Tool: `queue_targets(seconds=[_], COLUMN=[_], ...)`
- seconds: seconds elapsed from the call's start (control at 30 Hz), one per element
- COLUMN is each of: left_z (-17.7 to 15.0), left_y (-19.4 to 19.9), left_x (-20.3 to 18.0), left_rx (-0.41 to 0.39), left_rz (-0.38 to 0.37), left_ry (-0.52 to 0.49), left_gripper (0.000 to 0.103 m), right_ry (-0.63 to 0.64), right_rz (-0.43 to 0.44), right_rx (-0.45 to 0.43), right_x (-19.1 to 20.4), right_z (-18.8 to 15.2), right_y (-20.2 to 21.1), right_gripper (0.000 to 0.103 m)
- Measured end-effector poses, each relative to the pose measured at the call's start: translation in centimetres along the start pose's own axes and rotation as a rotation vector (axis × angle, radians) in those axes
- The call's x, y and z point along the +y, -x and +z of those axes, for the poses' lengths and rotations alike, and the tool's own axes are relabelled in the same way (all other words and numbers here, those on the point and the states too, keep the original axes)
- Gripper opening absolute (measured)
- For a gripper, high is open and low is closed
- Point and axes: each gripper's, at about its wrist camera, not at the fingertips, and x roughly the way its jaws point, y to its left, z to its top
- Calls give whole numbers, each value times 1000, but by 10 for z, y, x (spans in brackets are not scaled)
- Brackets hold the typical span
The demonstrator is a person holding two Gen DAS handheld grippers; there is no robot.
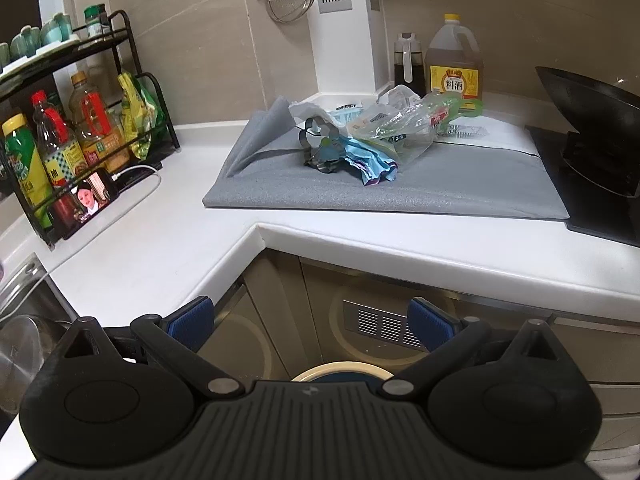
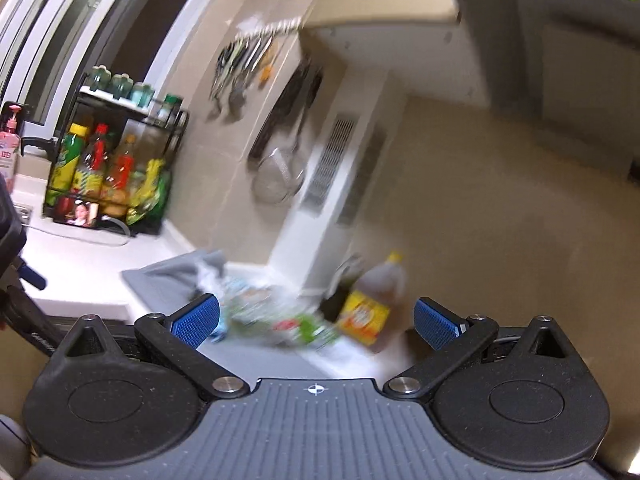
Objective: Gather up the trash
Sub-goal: 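Reach the right tool to the clear plastic bag and grasp it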
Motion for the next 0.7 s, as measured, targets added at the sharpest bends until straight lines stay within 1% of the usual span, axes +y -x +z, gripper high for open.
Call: queue_targets(seconds=[0.1, 0.2, 0.27, 0.4, 0.53, 0.63, 0.7], left_z=[1, 3, 6, 13, 18, 21, 21], left_y=[0, -2, -4, -12, -24, -35, -41], left_x=[1, 3, 8, 21, 30, 36, 39], left_rx=[-3, -8, -18, -24, -10, 10, 28], left_rz=[6, 11, 9, 10, 40, 54, 51], left_ry=[-1, -3, 6, 49, 63, 69, 78], left_gripper=[103, 103, 103, 103, 103, 103, 103], right_ry=[-67, -118, -169, -314, -435, -487, -498], right_rz=[75, 109, 112, 119, 140, 142, 123], right_rx=[62, 95, 106, 149, 202, 237, 266], right_x=[21, 39, 44, 39, 26, 19, 18], right_z=[-17, -29, -32, -36, -42, -47, -49], right_y=[-22, -41, -55, -89, -124, -147, -161], right_gripper=[103, 103, 103, 103, 103, 103, 103])
